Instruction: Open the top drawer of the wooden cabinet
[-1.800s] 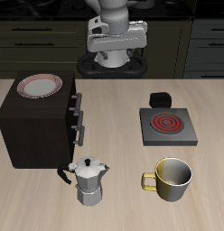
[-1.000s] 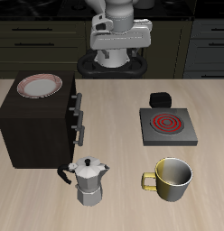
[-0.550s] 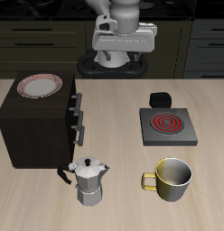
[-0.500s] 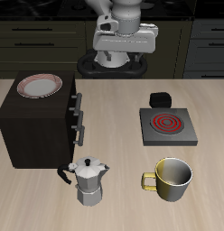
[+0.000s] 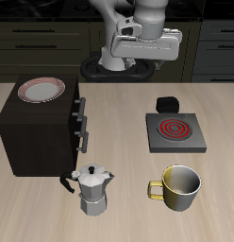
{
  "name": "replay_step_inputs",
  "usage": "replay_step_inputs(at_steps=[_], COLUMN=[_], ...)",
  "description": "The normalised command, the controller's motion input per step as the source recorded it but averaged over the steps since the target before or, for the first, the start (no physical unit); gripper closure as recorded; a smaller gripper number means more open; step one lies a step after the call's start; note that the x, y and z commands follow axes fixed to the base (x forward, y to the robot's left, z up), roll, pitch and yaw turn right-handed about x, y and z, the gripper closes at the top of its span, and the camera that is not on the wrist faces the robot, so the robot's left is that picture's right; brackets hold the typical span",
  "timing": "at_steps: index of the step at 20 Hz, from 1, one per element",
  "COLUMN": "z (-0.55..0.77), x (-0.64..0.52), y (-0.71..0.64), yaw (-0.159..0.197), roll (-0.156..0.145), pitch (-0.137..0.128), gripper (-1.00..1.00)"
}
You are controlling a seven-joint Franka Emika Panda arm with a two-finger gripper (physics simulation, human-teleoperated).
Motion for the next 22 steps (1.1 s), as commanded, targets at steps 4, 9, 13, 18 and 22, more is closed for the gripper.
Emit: replay_step_inputs(at_steps=[4,9,13,18,22], z=[0.19,0.15,0.1,0.12,0.01], x=[0.36,0.28,0.23,0.33,0.13], y=[0.01,-0.07,-0.09,-0.14,-0.03], yaw=[-0.043,-0.01,-0.018,-0.005,0.013], roll=[-0.047,-0.1,-0.075,-0.117,-0.087], pitch=[-0.002,-0.028,-0.013,-0.028,-0.01], gripper=[-1.0,-1.0,-1.0,-1.0,-1.0])
